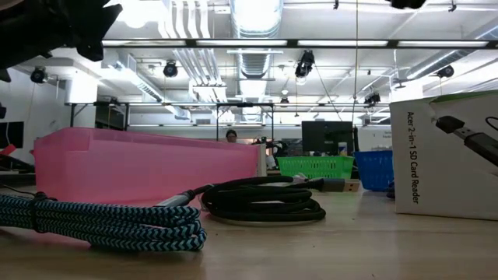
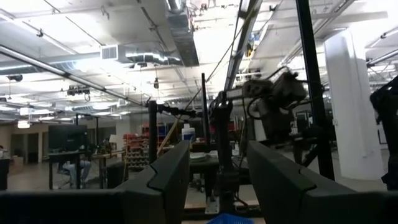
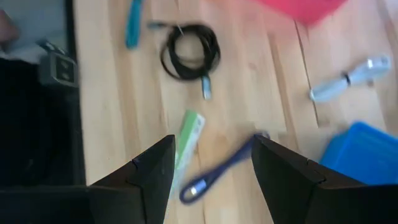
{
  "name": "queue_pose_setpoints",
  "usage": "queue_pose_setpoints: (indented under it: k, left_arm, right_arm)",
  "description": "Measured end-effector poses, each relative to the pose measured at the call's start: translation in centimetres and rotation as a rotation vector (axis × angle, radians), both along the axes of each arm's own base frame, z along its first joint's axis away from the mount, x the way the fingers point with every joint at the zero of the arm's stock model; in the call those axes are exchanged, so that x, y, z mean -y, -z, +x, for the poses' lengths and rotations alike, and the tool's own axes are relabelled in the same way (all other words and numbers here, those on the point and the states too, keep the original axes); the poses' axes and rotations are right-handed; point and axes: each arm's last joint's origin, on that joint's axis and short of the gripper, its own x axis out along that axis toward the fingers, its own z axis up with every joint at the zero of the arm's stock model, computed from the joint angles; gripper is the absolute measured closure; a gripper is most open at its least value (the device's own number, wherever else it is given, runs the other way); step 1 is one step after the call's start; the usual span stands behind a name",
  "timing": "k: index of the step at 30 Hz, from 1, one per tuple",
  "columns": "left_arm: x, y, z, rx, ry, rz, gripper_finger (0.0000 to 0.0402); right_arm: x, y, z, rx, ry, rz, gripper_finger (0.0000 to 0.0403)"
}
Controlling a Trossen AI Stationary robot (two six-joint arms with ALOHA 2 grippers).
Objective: Pick and place items into bin
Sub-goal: Put the bottom green USB card reader box into the green bin
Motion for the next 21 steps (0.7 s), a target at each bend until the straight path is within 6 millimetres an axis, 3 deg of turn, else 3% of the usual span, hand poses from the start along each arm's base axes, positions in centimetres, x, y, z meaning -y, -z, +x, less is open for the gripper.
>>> queue_pose_setpoints:
  k: [11, 21]
  left_arm:
    - [0.0, 0.6, 0.6, -0.065, -0.001, 0.002, 0.0256]
    - [0.0, 0.5, 0.5, -0.057, -0.014, 0.032, 0.0256]
  right_arm:
    - [-1.0, 1.0, 1.0, -0.178, 0.204, 0.072, 0.0204]
    - [-2.3, 3.1, 2.3, -0.293, 0.255, 0.172, 0.0204]
